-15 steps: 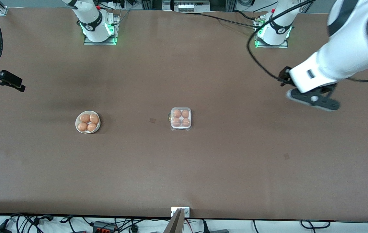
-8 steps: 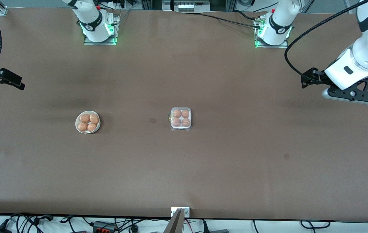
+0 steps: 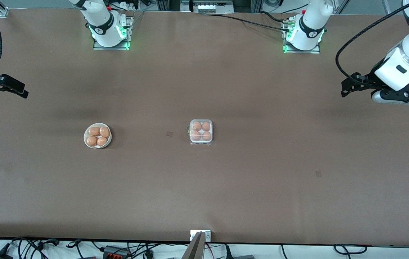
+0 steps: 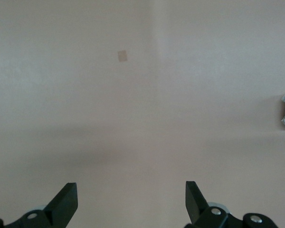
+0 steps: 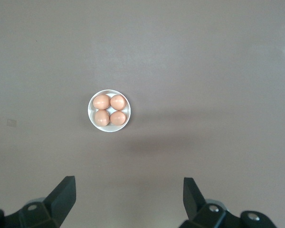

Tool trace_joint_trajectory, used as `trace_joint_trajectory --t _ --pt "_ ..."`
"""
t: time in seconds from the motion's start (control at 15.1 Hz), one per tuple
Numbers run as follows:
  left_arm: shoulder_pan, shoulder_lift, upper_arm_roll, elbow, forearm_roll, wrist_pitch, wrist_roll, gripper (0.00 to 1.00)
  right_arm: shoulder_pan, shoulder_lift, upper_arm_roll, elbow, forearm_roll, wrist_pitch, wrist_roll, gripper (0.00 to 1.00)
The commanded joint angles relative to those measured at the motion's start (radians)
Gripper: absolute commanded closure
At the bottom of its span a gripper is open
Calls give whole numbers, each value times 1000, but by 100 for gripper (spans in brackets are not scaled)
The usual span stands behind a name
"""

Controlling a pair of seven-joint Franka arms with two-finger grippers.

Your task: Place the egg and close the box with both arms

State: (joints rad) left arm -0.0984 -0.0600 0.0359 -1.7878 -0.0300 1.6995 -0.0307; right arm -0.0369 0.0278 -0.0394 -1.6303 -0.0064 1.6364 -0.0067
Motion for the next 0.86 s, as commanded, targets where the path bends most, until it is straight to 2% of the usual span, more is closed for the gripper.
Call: trace_joint_trajectory --t 0.0,0.8 --pt "-9 -11 12 13 -16 -37 9 0 5 -22 3 1 8 -20 -21 0" --pt "-9 -11 -1 44 -5 -35 2 0 12 -20 9 -2 11 -20 -41 0"
